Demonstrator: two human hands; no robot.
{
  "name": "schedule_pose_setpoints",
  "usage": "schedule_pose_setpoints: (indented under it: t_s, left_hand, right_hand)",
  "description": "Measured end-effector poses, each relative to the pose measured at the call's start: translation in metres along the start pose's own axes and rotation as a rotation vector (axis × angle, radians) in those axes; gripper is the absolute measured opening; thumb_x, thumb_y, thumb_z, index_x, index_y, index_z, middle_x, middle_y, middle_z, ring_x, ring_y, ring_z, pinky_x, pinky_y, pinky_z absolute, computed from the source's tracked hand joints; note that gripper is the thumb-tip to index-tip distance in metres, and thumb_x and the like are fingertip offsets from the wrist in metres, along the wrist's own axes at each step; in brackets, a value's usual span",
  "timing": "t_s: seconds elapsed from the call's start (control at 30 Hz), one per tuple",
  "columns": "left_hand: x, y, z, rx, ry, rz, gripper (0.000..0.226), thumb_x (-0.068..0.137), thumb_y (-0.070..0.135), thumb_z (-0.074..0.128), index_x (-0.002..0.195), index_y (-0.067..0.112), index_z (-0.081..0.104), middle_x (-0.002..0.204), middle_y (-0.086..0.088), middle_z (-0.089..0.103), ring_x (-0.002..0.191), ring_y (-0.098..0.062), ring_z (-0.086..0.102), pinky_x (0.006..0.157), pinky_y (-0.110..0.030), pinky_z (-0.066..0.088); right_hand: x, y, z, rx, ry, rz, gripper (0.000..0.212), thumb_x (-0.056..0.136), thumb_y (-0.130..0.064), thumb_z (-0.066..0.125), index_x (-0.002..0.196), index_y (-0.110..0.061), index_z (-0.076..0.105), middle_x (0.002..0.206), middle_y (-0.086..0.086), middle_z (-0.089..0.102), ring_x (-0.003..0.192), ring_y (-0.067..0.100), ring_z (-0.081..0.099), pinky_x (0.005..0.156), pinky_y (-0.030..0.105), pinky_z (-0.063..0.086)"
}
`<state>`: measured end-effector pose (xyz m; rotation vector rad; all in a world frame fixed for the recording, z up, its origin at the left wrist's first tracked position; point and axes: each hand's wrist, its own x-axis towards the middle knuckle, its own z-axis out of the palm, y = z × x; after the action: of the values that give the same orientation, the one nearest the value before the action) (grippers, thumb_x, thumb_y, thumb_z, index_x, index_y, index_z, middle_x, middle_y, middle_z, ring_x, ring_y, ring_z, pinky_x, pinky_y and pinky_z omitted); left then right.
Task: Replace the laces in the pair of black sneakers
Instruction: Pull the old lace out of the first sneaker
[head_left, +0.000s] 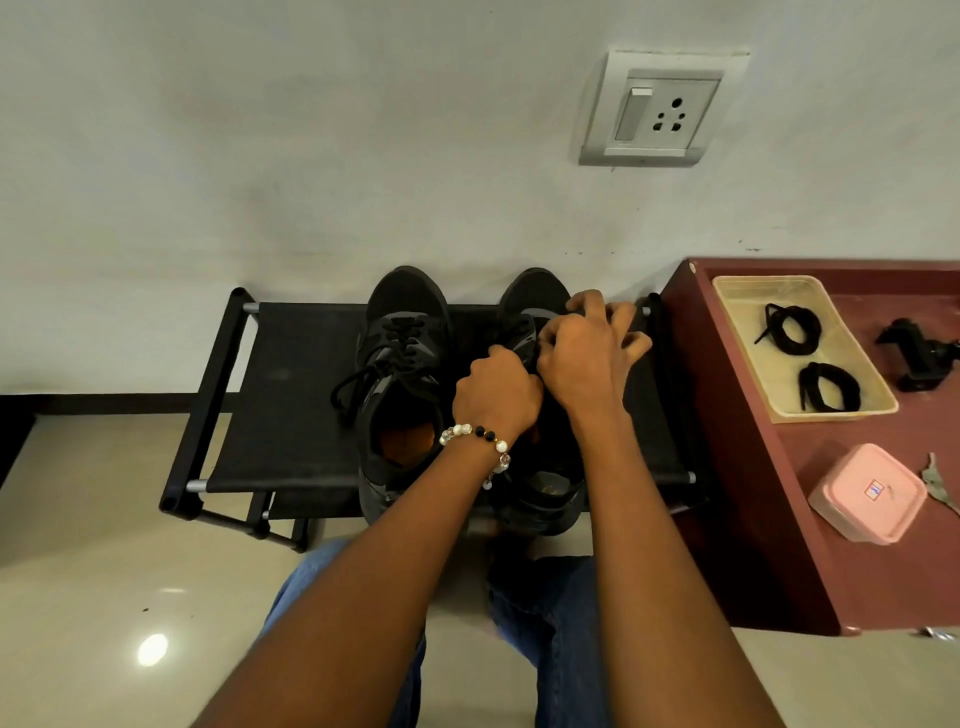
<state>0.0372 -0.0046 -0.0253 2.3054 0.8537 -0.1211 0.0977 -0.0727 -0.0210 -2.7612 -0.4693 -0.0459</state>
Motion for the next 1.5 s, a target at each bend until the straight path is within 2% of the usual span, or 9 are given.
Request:
schedule_pose_setpoints:
  t_s: [0.17, 0.47, 0.57, 0.7, 0.87, 1.07, 1.33, 1.4, 1.5]
  left_hand:
    - [-0.003, 0.003, -0.001, -0.011, 0.001, -0.017, 0.031, 0.097, 0.026, 0.047, 0.117, 0.004, 0.05, 0.114, -0.018, 0.057, 0.101, -0.039, 0.058, 0.063, -0.036, 0.037]
    - [-0.005, 0.004, -0.002, -0.011, 0.012, -0.023, 0.032, 0.097, 0.022, 0.045, 0.122, 0.003, 0.049, 0.118, -0.017, 0.055, 0.102, -0.039, 0.058, 0.065, -0.036, 0.04]
    - [-0.005, 0.004, -0.002, -0.008, 0.011, -0.023, 0.032, 0.097, 0.022, 0.045, 0.121, 0.003, 0.049, 0.118, -0.018, 0.055, 0.102, -0.039, 0.058, 0.065, -0.036, 0.04]
    - [-0.003, 0.003, -0.002, -0.004, 0.003, -0.012, 0.032, 0.097, 0.025, 0.046, 0.121, 0.003, 0.05, 0.117, -0.018, 0.056, 0.102, -0.039, 0.058, 0.065, -0.036, 0.039]
    - [-0.003, 0.003, -0.001, -0.011, -0.006, -0.029, 0.03, 0.097, 0.025, 0.045, 0.117, 0.004, 0.05, 0.115, -0.017, 0.056, 0.1, -0.039, 0.058, 0.063, -0.036, 0.037]
    - [-0.004, 0.003, -0.002, -0.018, -0.004, -0.019, 0.033, 0.096, 0.025, 0.046, 0.12, 0.003, 0.049, 0.118, -0.019, 0.055, 0.103, -0.041, 0.056, 0.066, -0.038, 0.038]
    - [-0.005, 0.003, -0.001, -0.025, 0.008, -0.021, 0.033, 0.096, 0.022, 0.045, 0.123, 0.003, 0.049, 0.12, -0.018, 0.055, 0.104, -0.041, 0.057, 0.067, -0.038, 0.04]
    - [-0.006, 0.004, -0.001, -0.025, 0.008, -0.027, 0.034, 0.096, 0.022, 0.045, 0.124, 0.003, 0.048, 0.121, -0.018, 0.054, 0.105, -0.041, 0.056, 0.067, -0.038, 0.041]
    - [-0.005, 0.003, -0.001, -0.027, 0.006, -0.026, 0.033, 0.096, 0.021, 0.045, 0.123, 0.002, 0.049, 0.12, -0.019, 0.055, 0.104, -0.041, 0.057, 0.067, -0.038, 0.041]
  right_hand:
    - [0.003, 0.004, 0.001, 0.099, -0.031, 0.044, 0.018, 0.085, -0.011, 0.054, 0.099, -0.016, 0.065, 0.124, 0.002, 0.047, 0.124, 0.026, 0.03, 0.093, 0.045, 0.024]
    - [0.011, 0.026, -0.028, 1.621, 0.395, 0.603, 0.022, 0.102, -0.011, 0.039, 0.085, -0.019, 0.05, 0.07, -0.002, 0.063, 0.07, 0.014, 0.06, 0.066, 0.03, 0.044]
    - [0.008, 0.028, -0.024, 1.198, 0.367, 0.439, 0.015, 0.098, -0.016, 0.05, 0.087, -0.024, 0.055, 0.074, -0.004, 0.06, 0.073, 0.012, 0.059, 0.074, 0.038, 0.052]
    - [0.006, 0.017, -0.017, 0.275, 0.15, 0.068, 0.015, 0.089, -0.032, 0.064, 0.103, -0.032, 0.069, 0.127, -0.001, 0.05, 0.124, 0.025, 0.036, 0.097, 0.046, 0.029]
    - [0.0, 0.0, 0.0, -0.044, -0.014, -0.065, 0.019, 0.086, -0.021, 0.061, 0.1, -0.026, 0.074, 0.138, -0.002, 0.038, 0.128, 0.028, 0.023, 0.099, 0.051, 0.021]
    - [0.004, 0.006, -0.002, 0.355, 0.139, 0.145, 0.011, 0.084, -0.017, 0.066, 0.075, -0.021, 0.071, 0.108, -0.007, 0.062, 0.117, 0.018, 0.041, 0.087, 0.039, 0.024]
    - [0.009, 0.031, -0.033, 2.016, 0.344, 0.491, 0.023, 0.099, -0.003, 0.041, 0.082, -0.013, 0.053, 0.068, 0.007, 0.058, 0.062, 0.022, 0.056, 0.067, 0.036, 0.052]
    - [0.01, 0.033, -0.03, 1.96, 0.394, 0.451, 0.02, 0.098, -0.005, 0.044, 0.085, -0.014, 0.055, 0.064, 0.003, 0.05, 0.055, 0.016, 0.046, 0.058, 0.033, 0.047]
    - [0.01, 0.029, -0.027, 1.168, 0.398, 0.206, 0.011, 0.094, -0.015, 0.059, 0.099, -0.02, 0.067, 0.079, -0.005, 0.061, 0.069, 0.007, 0.057, 0.067, 0.034, 0.05]
